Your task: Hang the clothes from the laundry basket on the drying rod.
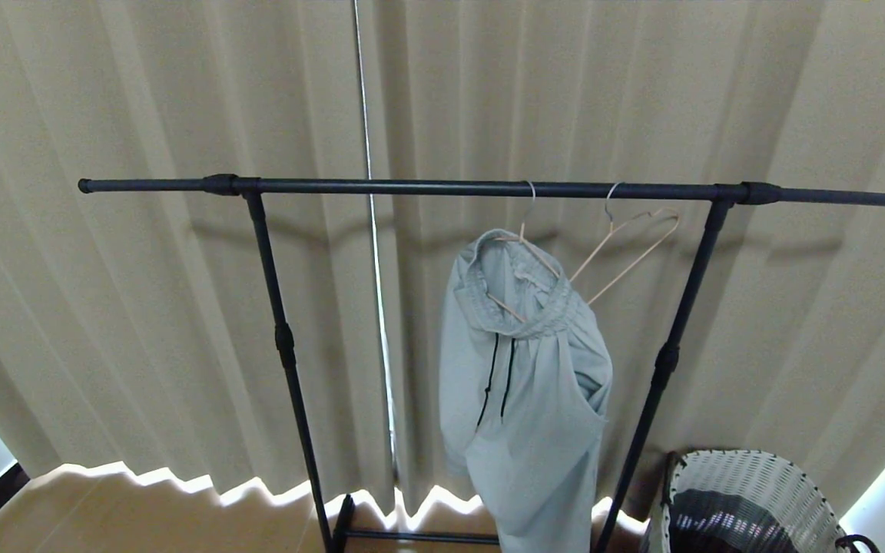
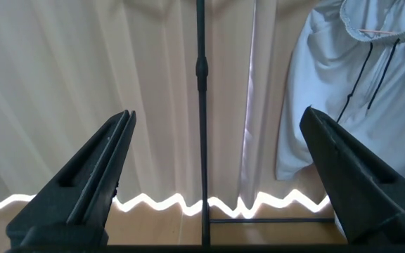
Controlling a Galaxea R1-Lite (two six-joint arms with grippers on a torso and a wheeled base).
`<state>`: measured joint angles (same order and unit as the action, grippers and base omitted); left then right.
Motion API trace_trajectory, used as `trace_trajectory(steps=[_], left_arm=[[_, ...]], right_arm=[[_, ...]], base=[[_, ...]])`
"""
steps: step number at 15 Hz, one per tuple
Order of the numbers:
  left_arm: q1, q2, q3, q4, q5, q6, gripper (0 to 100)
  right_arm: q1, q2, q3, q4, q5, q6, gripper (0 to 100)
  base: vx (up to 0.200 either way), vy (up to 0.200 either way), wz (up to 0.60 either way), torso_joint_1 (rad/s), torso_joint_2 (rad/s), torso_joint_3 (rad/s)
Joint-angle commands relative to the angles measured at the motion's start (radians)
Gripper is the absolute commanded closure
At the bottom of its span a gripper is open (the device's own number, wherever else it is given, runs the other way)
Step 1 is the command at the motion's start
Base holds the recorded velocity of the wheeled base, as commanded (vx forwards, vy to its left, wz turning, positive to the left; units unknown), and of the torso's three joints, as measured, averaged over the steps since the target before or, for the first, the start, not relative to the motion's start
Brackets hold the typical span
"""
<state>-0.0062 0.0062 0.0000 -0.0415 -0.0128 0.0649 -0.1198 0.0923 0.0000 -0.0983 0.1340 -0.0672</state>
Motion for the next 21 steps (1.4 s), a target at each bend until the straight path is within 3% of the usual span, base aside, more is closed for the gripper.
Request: trace_trajectory(steps=[1, 13, 21], left_arm=[[-0.001, 0.000, 0.000, 0.000, 0.002, 0.000, 0], [0.000, 0.000, 0.000, 0.000, -0.001, 0.000, 0], [-0.001, 0.000, 0.000, 0.000, -0.003, -0.002, 0]], right_arm=[[0.000, 0.003, 0.000, 0.000, 0.001, 0.000, 0], [0.000, 0.003, 0.000, 0.002, 0.001, 0.000, 0], [0.000, 0.003, 0.000, -0.001, 0.001, 0.000, 0]], base=[[0.000, 0.000, 0.00, -0.149, 0.36, 0.203], [0.000, 0.000, 0.00, -0.170, 0.48, 0.310], [0.000, 0.000, 0.00, -0.084, 0.41, 0.315]])
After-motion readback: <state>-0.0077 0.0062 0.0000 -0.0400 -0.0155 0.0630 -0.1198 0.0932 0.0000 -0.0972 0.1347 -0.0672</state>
